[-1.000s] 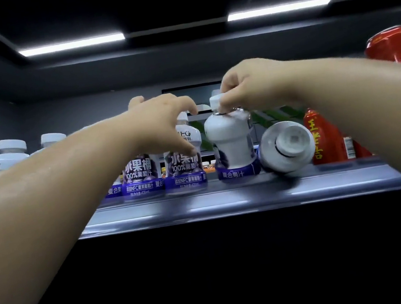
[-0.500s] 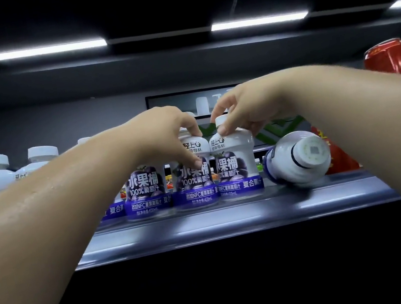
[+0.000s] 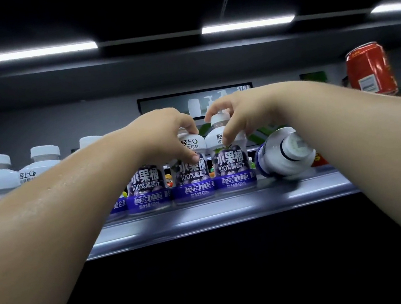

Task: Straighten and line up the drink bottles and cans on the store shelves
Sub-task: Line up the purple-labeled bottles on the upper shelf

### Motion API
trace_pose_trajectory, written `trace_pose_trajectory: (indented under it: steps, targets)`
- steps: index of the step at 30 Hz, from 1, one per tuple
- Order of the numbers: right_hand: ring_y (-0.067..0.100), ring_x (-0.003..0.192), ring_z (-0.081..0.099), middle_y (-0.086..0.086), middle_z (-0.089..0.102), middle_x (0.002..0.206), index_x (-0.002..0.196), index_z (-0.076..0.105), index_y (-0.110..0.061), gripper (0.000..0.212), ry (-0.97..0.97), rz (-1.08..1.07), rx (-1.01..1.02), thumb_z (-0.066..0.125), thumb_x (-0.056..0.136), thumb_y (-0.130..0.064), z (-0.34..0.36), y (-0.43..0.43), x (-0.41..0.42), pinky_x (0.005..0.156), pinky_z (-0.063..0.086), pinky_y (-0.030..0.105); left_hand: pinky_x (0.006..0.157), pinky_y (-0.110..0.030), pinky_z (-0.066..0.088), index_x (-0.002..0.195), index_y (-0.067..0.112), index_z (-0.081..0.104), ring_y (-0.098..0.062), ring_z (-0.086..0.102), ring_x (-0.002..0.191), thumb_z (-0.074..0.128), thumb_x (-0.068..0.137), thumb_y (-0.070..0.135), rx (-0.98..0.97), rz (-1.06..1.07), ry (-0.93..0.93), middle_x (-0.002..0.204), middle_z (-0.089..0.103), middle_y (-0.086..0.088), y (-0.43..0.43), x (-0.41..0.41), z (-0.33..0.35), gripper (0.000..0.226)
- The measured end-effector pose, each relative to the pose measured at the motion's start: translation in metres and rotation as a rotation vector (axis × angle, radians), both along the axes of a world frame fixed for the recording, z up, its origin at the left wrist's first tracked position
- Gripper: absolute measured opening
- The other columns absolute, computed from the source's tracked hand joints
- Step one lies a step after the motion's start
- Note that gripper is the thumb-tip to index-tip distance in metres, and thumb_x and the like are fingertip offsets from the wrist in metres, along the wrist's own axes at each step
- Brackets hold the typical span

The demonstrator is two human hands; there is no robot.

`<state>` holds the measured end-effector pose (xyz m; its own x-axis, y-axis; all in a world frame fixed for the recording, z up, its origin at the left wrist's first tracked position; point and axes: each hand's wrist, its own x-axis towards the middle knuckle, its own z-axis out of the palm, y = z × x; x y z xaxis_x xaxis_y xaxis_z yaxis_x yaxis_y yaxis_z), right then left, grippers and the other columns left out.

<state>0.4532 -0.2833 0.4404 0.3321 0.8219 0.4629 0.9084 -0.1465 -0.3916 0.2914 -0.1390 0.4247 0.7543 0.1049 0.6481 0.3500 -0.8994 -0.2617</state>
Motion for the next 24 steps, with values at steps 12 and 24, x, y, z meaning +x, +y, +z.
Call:
trace_pose_trajectory:
  steps: [12, 24]
  targets:
    - [0.011, 0.124, 0.050, -0.016, 0.052, 0.139, 0.125, 0.053, -0.049, 0.074, -0.335, -0.033, -0.079, 0.089, 0.060, -0.052, -0.013, -0.075, 0.007, 0.097, 0.041, 0.032, 0.106, -0.040, 0.032, 0.135, 0.043, 0.043, -0.018, 0.040, 0.134, 0.075, 0.073, 0.055, 0.116, 0.052, 0.002, 0.156, 0.030, 0.006, -0.030, 0.013, -0.010, 0.071]
    - [-0.001, 0.091, 0.057, -0.018, 0.061, 0.100, 0.101, 0.064, -0.039, 0.032, -0.534, 0.104, 0.067, 0.080, 0.074, -0.033, -0.034, -0.106, 0.041, 0.076, 0.046, 0.022, 0.103, -0.045, 0.041, 0.129, 0.046, 0.056, -0.019, 0.049, 0.125, 0.073, 0.075, 0.060, 0.014, 0.095, 0.056, 0.135, 0.054, 0.007, -0.066, 0.063, -0.003, 0.058]
